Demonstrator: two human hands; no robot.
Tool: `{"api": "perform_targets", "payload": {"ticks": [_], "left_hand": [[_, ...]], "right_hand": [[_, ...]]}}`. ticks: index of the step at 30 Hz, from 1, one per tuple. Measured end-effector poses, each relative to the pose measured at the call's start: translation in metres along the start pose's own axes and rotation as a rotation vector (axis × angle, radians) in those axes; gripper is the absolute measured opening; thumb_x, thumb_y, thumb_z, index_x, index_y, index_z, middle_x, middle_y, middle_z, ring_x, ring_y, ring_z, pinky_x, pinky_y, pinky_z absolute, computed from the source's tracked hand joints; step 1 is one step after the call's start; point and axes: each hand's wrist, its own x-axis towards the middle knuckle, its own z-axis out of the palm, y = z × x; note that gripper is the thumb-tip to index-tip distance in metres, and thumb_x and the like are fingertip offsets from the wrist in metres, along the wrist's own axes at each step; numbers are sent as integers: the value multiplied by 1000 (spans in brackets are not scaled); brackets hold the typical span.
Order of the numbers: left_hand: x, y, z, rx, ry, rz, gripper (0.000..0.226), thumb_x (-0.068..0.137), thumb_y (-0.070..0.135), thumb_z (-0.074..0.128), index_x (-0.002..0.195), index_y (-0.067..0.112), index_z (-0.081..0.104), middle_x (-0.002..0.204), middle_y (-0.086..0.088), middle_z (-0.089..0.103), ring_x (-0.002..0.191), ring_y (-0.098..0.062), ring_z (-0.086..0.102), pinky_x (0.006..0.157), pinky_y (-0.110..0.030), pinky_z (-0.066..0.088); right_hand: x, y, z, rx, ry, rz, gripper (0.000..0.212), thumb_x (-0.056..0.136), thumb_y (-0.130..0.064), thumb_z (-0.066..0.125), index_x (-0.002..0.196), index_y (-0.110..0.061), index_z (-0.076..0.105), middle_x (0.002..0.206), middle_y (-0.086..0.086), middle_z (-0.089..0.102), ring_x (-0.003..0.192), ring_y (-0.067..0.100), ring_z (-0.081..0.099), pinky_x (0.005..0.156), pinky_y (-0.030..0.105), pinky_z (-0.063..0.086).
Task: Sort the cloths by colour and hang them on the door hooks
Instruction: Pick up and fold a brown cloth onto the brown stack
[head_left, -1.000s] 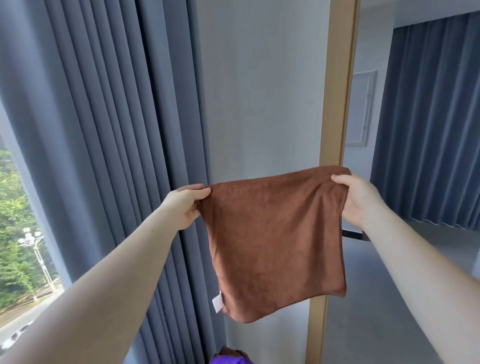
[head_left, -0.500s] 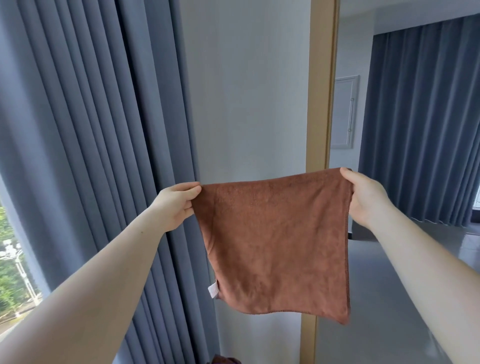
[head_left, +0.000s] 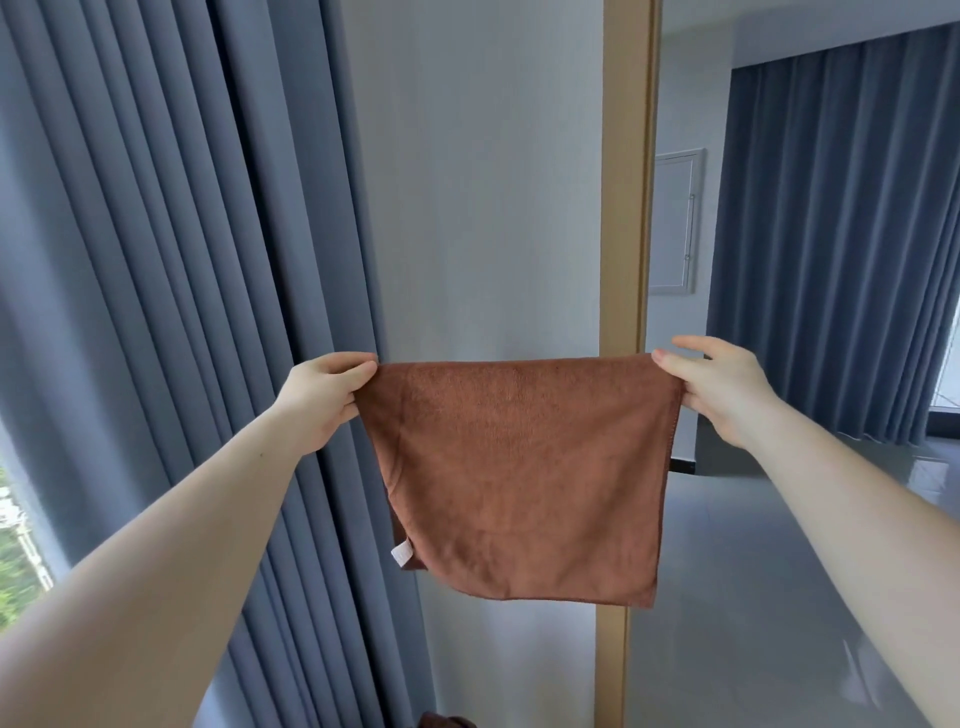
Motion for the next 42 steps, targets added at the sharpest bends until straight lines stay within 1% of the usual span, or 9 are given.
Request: {"api": "perform_targets", "payload": {"ticks": [3,6,13,18,22,26,33,38,42], "left_hand": [[-1,6,-3,-1,-38,-19,18,97,16,69,113,11,73,109,-9,77,99,-19,75,77,-25,59],[1,9,-6,7,-66,-13,22,96,10,69,117,11,72,108,-9,77,96,-16,76,73,-20,60],[4,11,-9,139,-48,16,19,95,9,71,113,14,72,100,-5,79,93,-14,77,86,-27,59],[5,13,-8,221,-26,53,18,93,11,74,110,10,75,97,-5,80,91,-15,77,82,-25,61],[3,18,-5,243,-4,74,15,91,8,75,105,8,77,94,-6,80,87,-14,77,76,-20,61],[3,22,-1,287,29,84,8,90,9,76,98,11,78,91,-5,80,86,-15,77,73,-19,61],[8,25,1,387,61,104,14,90,14,77,103,10,78,96,-7,78,92,-20,76,85,-30,61],[10,28,0,451,30,87,4,90,16,78,94,15,78,96,-8,78,93,-24,75,91,-35,60],[10,26,4,472,8,73,9,96,21,72,100,14,74,106,-7,74,105,-22,69,94,-39,59]], "right_hand": [[1,1,-2,-19,-39,-15,38,91,-11,76,128,-12,68,123,8,69,107,15,69,88,28,53],[3,1,-4,-71,-59,-32,32,90,-11,77,120,-17,72,123,6,70,107,14,69,89,28,54],[7,-2,-4,-127,-44,-104,25,89,-14,78,113,-18,74,116,3,72,102,10,69,82,22,54],[10,-5,-7,-170,7,-128,21,85,-22,83,104,-20,77,110,0,73,104,14,68,85,26,54],[12,-7,-11,-240,32,-170,19,83,-22,85,100,-21,78,110,1,73,102,11,67,84,28,54],[14,-8,-14,-339,83,-207,21,79,-30,87,98,-23,80,108,-1,74,102,12,67,95,38,56],[9,-15,-17,-444,127,-278,20,84,-34,83,97,-19,80,101,-3,74,102,15,66,95,33,50],[7,-19,-22,-498,129,-276,18,87,-34,80,96,-19,79,98,-2,75,99,15,66,90,31,46],[6,-20,-21,-498,107,-286,19,94,-32,72,102,-15,76,100,-3,70,99,17,62,88,32,44]]}}
